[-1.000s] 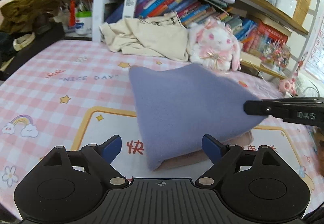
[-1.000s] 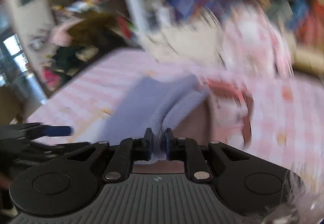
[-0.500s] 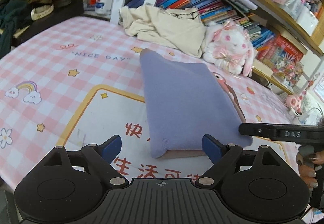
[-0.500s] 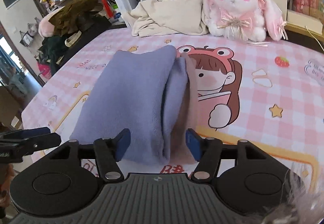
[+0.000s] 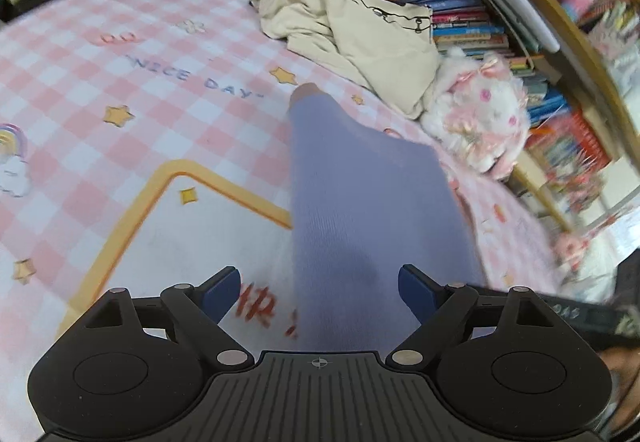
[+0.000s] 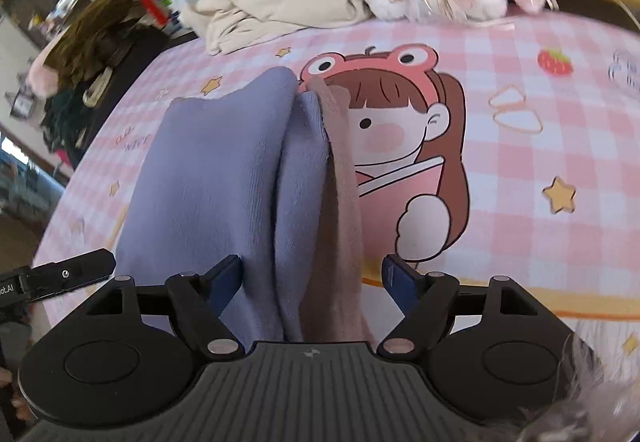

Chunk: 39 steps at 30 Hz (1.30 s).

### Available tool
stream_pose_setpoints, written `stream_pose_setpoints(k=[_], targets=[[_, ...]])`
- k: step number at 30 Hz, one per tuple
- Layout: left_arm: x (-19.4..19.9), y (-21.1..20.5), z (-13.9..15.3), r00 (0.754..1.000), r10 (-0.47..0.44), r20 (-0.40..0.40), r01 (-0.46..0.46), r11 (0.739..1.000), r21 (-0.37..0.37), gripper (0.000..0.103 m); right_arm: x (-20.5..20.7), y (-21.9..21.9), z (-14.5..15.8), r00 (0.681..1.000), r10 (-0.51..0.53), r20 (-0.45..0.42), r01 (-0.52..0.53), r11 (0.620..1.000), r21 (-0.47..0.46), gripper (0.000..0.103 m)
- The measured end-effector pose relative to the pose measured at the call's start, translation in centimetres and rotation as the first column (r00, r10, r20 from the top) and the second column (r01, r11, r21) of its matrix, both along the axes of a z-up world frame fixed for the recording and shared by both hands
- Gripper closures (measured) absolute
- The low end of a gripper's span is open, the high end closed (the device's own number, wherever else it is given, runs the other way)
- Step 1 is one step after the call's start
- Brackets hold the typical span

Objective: Fold clothes

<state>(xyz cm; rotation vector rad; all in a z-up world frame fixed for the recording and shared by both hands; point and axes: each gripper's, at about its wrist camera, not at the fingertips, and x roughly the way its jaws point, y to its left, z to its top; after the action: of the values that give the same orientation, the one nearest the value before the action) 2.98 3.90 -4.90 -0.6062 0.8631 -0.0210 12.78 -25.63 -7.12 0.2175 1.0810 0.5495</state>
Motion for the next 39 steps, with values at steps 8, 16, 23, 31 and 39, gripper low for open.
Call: stream_pose_setpoints(k=[8,16,23,31,39], targets=[[4.2,1.1,-2.0,0.994,-0.098,-0.049,0.093,0.990,-0.107,0.016,0.1,0.7,-0.4,0.994,-0.097,-0.050,0.099,0.994,0.040,0.040],[5.6,0.8,-2.4,0.985,-0.170,-0.033,0.164,0.979,-0.124,0.044,-2.0,1.3,0.2,0.988,-0.154,0.001,0.154,0.988,0.032,0.069],[3.4,-1.3,-1.1,0.953,-0.297,-0.064,0.294,0.954,-0.053,0.049,-6.9,0.7,1.2,0.987,-0.158,0.042,0.159,0.987,-0.036,0.075],[-0.2,-3.6,-0.8,0.912,-0.397,-0.104,0.394,0.918,-0.051,0.045,-11.7,-1.2,1.8,0.986,-0.165,0.011,0.166,0.983,-0.077,0.073],[-1.8,-3.0,-1.3,0.928,-0.359,-0.097,0.348,0.931,-0.110,0.039,-13.0,-3.2,1.5,0.988,-0.157,-0.006,0.157,0.985,-0.067,0.042]])
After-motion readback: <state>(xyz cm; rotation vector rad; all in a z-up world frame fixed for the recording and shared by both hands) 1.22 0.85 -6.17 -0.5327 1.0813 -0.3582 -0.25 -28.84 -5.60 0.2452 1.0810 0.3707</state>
